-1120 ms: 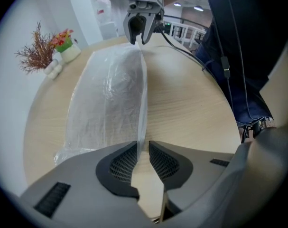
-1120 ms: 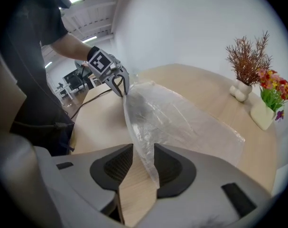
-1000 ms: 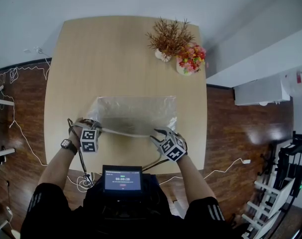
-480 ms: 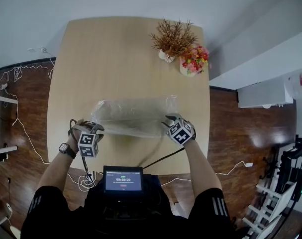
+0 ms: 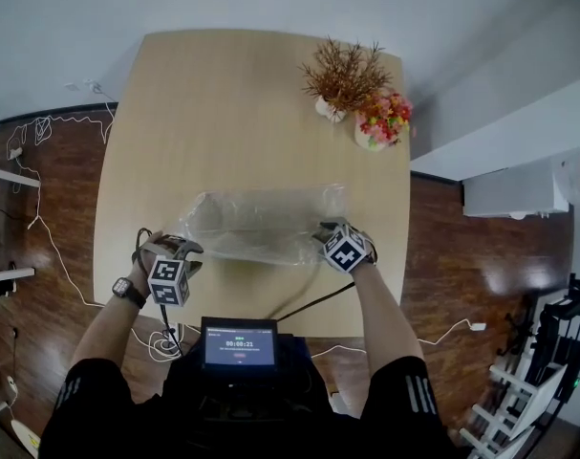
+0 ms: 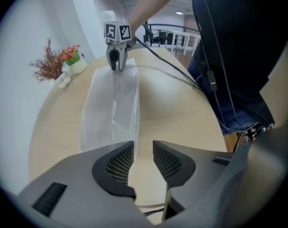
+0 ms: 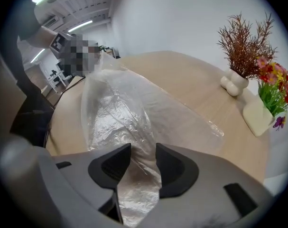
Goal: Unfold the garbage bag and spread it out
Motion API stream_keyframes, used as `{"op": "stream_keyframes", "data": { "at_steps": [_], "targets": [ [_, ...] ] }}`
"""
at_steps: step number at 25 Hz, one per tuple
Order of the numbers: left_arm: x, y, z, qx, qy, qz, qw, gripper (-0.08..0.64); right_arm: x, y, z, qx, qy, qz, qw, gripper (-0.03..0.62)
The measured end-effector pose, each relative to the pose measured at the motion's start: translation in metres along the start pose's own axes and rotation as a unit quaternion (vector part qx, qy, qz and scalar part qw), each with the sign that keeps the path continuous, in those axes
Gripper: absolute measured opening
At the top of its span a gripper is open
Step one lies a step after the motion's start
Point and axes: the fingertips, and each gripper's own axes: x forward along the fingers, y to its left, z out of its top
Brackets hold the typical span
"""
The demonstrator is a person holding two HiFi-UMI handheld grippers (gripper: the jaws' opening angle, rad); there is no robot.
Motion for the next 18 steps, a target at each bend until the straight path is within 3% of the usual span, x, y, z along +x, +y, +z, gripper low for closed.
{"op": "stream_keyframes", "data": {
  "at_steps": [3,5,8,13,18],
  "targets": [
    [-0.021,-0.006,0.019,-0.017,-0.040,-0.006,0.9991,0.160,-0.005,0.000,0.001,-0.003,0.002,-0.002,1.000,0.204],
    [-0.026,-0.013,0.021,-0.015,-0.045,-0.008,0.9988,0.171,-0.003,0.001,-0.001,-0.002,0.001,-0.003,1.000,0.206],
    [-0.024,-0.020,0.017,-0.020,-0.034,-0.008,0.9992,0.199,-0.004,0.000,-0.001,-0.003,-0.002,-0.006,1.000,0.207],
    [-0.009,-0.017,-0.002,-0.022,-0.002,0.027,0.9994,0.259,-0.004,0.000,-0.001,-0.004,-0.002,-0.005,1.000,0.210],
    [-0.024,0.002,0.022,-0.068,-0.054,0.055,0.9947,0.297,-0.004,0.000,0.000,-0.004,-0.005,-0.009,1.000,0.210]
  ]
}}
